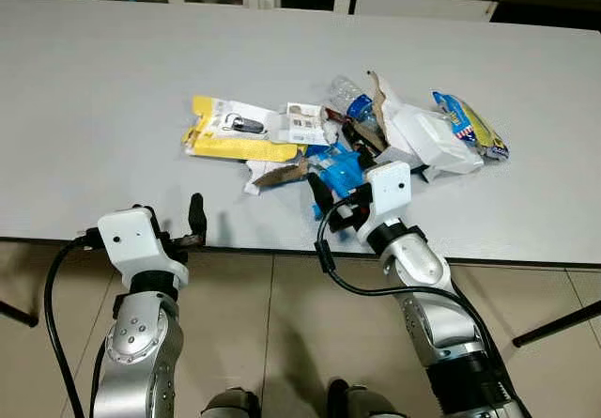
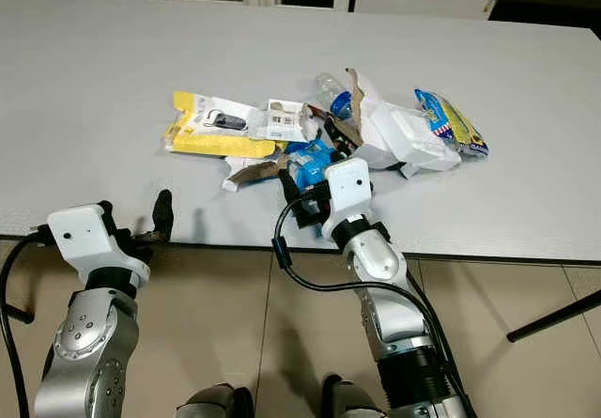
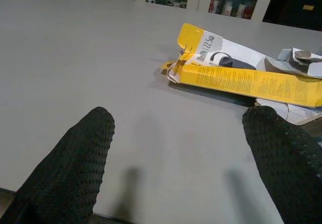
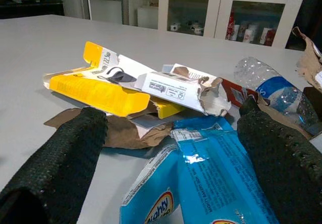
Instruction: Picking trash to rubbish bin
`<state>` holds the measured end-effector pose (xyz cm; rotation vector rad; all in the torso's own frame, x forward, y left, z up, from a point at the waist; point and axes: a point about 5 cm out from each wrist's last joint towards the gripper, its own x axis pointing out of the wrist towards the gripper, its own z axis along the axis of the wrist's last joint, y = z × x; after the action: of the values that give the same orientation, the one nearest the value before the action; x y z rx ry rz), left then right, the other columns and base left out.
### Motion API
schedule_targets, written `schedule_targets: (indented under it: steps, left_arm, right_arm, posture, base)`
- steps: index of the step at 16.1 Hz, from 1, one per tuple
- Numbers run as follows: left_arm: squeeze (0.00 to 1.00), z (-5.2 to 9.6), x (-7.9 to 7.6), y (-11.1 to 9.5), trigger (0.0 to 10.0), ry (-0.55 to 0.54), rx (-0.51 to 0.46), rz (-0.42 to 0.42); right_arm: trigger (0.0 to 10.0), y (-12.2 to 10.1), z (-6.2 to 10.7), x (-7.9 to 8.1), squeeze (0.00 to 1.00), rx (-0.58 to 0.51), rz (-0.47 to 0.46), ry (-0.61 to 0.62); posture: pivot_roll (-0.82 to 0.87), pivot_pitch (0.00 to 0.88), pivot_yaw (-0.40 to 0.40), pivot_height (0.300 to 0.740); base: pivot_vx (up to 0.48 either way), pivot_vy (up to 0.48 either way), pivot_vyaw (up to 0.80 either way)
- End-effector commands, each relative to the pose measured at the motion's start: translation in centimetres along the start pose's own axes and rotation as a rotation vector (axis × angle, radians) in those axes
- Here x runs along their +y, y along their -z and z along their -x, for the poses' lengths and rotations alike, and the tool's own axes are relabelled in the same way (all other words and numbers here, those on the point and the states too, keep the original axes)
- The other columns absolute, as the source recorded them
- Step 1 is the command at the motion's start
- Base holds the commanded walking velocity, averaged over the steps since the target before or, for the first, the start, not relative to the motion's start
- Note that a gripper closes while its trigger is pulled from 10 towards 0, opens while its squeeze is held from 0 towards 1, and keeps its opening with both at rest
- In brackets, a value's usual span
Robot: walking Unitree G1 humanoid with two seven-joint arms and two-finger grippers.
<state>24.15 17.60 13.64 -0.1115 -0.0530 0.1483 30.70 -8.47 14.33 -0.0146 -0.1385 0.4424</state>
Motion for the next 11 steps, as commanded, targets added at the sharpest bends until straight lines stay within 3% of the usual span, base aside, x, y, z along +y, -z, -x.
schedule_targets:
  steps: [1,7,8,9,11]
  left_arm:
    - [1.00,0.1,-0.2,0.4,10.0,0.025,0.031,0.007]
    - [1.00,0.0,-0.5,0.6,10.0,0.050,0.044,0.013]
    - [0.45,-0.1,-0.6,0.6,10.0,0.062,0.057,0.016]
    - [0.00,-0.1,-0.7,0.7,10.0,0.073,0.066,0.023]
    - [0.00,-0.1,-1.0,0.7,10.0,0.102,0.073,0.032]
  right_arm:
    - [10.0,-0.2,0.1,-0.2,1.00,-0.007,0.011,0.004]
    - [10.0,-0.3,0.1,-0.7,1.00,-0.004,0.047,-0.004]
    - [10.0,-0.1,0.2,-1.1,1.00,0.017,0.067,0.004]
    - [10.0,0.0,0.2,-1.3,1.00,0.036,0.081,0.009]
    - [10.0,0.5,0.7,-2.5,1.00,0.110,0.135,0.030]
  posture:
    - [0.00,0.172,-0.008,0.740]
    - [0.00,0.172,-0.007,0.740]
    - [0.00,0.175,-0.006,0.740]
    - [0.00,0.175,-0.006,0.740]
    - [0.00,0.183,-0.006,0.740]
  base:
    - [0.000,0.000,0.00]
    - [0.000,0.000,0.00]
    - [0.000,0.000,0.00]
    - [0.000,0.000,0.00]
    - [0.000,0.000,0.00]
